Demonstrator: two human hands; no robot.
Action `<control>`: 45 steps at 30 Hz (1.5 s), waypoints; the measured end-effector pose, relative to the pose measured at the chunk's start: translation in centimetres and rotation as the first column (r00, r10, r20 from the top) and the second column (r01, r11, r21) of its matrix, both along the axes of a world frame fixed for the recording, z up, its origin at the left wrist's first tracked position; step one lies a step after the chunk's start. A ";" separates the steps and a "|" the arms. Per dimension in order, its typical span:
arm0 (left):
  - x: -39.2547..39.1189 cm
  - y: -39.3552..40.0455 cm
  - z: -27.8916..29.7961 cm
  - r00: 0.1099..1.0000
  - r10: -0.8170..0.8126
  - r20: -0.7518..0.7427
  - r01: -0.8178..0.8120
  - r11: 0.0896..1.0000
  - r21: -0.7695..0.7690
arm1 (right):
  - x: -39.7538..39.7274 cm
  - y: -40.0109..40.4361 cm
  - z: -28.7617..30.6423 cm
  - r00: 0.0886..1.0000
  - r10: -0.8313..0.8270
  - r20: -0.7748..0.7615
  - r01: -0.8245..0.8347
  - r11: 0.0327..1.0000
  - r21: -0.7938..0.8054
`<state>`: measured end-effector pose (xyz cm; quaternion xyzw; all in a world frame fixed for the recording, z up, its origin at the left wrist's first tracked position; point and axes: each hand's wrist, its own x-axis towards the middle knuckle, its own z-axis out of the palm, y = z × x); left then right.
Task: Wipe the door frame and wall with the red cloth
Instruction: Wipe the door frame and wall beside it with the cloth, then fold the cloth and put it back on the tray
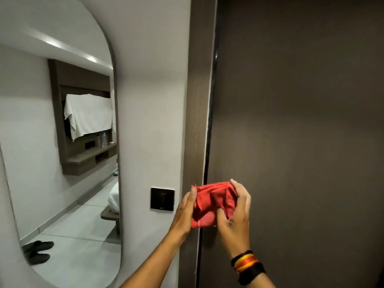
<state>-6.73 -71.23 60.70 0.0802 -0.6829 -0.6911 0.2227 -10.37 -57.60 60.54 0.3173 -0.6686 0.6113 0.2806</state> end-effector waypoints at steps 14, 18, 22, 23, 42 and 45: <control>-6.4 22.7 -5.2 0.875 -0.436 0.209 0.329 0.854 0.403 | -2.8 25.9 -2.4 0.681 0.249 0.689 -0.203 0.968 -0.149; -7.5 30.9 -10.0 0.820 -0.469 0.327 0.389 0.877 0.282 | -2.9 35.8 -8.3 0.518 0.093 0.850 -0.072 0.995 -0.065; -7.5 40.1 -16.8 0.720 -0.461 0.519 0.440 0.881 0.172 | -1.4 44.4 -15.9 0.331 -0.029 0.943 0.054 0.998 0.012; -7.2 42.1 -18.9 0.699 -0.440 0.564 0.443 0.885 0.140 | -0.7 46.2 -18.0 0.279 -0.053 0.959 0.113 0.993 0.022; 7.9 70.2 -60.0 0.053 -0.496 0.867 0.651 0.675 0.346 | 15.7 68.3 -58.5 -0.538 -0.406 0.739 0.315 0.716 0.623; 7.3 70.4 -61.9 0.021 -0.519 0.855 0.673 0.639 0.372 | 15.1 69.0 -61.3 -0.514 -0.395 0.762 0.305 0.746 0.592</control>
